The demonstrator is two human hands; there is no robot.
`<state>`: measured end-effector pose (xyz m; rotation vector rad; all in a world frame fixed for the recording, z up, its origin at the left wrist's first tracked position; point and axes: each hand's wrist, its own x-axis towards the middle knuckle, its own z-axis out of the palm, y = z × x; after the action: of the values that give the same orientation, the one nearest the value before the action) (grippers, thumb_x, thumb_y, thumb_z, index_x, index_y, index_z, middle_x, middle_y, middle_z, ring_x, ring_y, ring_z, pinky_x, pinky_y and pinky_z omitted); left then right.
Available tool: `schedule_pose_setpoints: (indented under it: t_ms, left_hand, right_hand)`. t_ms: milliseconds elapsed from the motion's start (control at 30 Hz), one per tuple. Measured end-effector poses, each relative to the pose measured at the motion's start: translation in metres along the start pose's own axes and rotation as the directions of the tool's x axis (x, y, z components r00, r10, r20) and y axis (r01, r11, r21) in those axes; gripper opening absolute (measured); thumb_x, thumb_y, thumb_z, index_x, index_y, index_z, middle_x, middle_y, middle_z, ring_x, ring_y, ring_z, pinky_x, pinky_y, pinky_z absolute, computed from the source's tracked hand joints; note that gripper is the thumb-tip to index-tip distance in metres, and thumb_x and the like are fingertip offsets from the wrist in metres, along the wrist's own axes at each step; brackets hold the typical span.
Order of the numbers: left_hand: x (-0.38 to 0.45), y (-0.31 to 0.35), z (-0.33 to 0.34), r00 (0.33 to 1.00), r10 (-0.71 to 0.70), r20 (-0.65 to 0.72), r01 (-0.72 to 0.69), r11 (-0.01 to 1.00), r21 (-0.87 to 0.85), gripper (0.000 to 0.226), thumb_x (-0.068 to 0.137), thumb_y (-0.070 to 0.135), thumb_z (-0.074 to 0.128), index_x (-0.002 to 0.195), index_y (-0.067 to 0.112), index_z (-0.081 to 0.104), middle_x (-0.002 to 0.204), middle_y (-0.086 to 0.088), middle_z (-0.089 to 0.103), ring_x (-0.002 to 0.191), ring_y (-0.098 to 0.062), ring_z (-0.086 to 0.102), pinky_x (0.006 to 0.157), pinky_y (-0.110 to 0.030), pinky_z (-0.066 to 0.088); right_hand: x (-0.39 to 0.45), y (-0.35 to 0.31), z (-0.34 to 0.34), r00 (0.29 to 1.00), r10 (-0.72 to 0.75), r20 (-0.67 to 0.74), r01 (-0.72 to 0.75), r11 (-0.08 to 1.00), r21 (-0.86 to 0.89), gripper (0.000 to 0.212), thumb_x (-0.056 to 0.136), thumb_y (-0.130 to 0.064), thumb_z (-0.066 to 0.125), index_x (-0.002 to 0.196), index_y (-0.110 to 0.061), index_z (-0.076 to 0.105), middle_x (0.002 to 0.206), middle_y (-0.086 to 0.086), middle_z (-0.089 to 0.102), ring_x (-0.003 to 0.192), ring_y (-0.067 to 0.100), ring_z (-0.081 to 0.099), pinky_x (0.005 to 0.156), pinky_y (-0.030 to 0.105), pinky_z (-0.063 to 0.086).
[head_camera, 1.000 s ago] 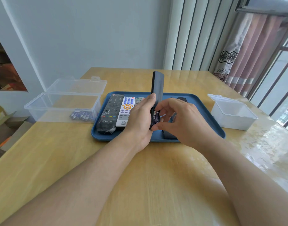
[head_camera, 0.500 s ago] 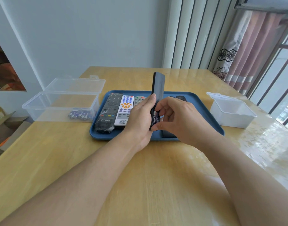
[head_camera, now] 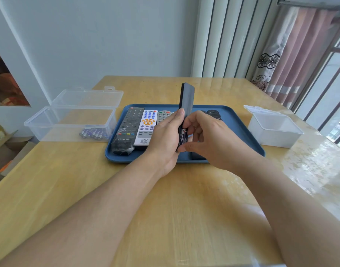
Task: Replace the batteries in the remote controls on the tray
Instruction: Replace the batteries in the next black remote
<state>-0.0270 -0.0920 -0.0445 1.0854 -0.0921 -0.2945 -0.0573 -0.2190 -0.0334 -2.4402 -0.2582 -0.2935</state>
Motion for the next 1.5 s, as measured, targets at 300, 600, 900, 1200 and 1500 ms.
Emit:
schedule_pose_setpoints:
  t_ms: [300, 600, 900, 1200, 1500]
  left_hand:
    - [0.005, 0.004, -0.004, 0.997, -0.027, -0.069, 0.025, 0.999, -0.031, 0.042, 0.103, 0.041, 0.055, 0.138, 0.017, 0.059, 0.108, -0.008, 0.074, 0.079, -0.018, 0.073, 0.063, -0.029, 0.055]
    - [0.007, 0.000, -0.005, 0.999, 0.021, -0.028, -0.022, 0.999, -0.038, 0.029, 0.098, 0.031, 0.065, 0.125, 0.021, 0.070, 0.106, -0.002, 0.070, 0.093, -0.018, 0.065, 0.072, -0.031, 0.052]
    - [0.005, 0.006, -0.003, 0.998, 0.055, 0.022, -0.054, 0.997, -0.047, 0.031, 0.097, 0.028, 0.065, 0.128, 0.023, 0.068, 0.104, -0.001, 0.070, 0.100, -0.017, 0.068, 0.088, -0.033, 0.048]
    - [0.012, 0.017, -0.011, 0.998, -0.019, -0.064, 0.009, 0.989, -0.150, 0.032, 0.095, 0.037, 0.068, 0.112, 0.010, 0.067, 0.088, -0.004, 0.071, 0.088, -0.018, 0.069, 0.096, -0.034, 0.058]
    - [0.008, 0.021, -0.011, 0.992, -0.110, 0.056, 0.114, 0.990, -0.079, 0.042, 0.099, 0.042, 0.061, 0.123, 0.008, 0.065, 0.097, -0.008, 0.067, 0.079, -0.017, 0.068, 0.081, -0.031, 0.057]
  right_hand:
    - [-0.002, -0.004, 0.011, 0.976, 0.071, -0.206, -0.040, 0.988, 0.149, 0.031, 0.072, -0.033, 0.089, 0.096, -0.029, 0.070, 0.081, -0.012, 0.069, 0.070, 0.002, 0.061, 0.070, 0.022, 0.053]
    - [-0.004, -0.007, 0.009, 0.958, 0.251, -0.136, -0.174, 0.891, 0.419, 0.024, 0.081, -0.029, 0.084, 0.096, -0.016, 0.071, 0.079, -0.002, 0.074, 0.071, 0.012, 0.072, 0.065, 0.028, 0.059]
    - [-0.004, -0.010, 0.004, 0.958, 0.286, -0.004, -0.215, 0.728, 0.651, 0.018, 0.092, -0.022, 0.072, 0.094, -0.004, 0.074, 0.083, 0.008, 0.071, 0.071, 0.015, 0.066, 0.063, 0.025, 0.053]
    - [-0.002, -0.016, -0.009, 0.913, 0.371, 0.172, -0.311, 0.356, 0.881, 0.011, 0.097, -0.008, 0.050, 0.092, -0.012, 0.059, 0.076, 0.010, 0.064, 0.059, 0.019, 0.057, 0.046, 0.023, 0.043]
    - [-0.005, -0.001, 0.005, 0.983, -0.076, -0.170, 0.082, 0.996, 0.031, 0.024, 0.087, -0.022, 0.076, 0.078, -0.044, 0.073, 0.047, -0.009, 0.033, 0.049, 0.012, 0.031, 0.054, 0.028, 0.029]
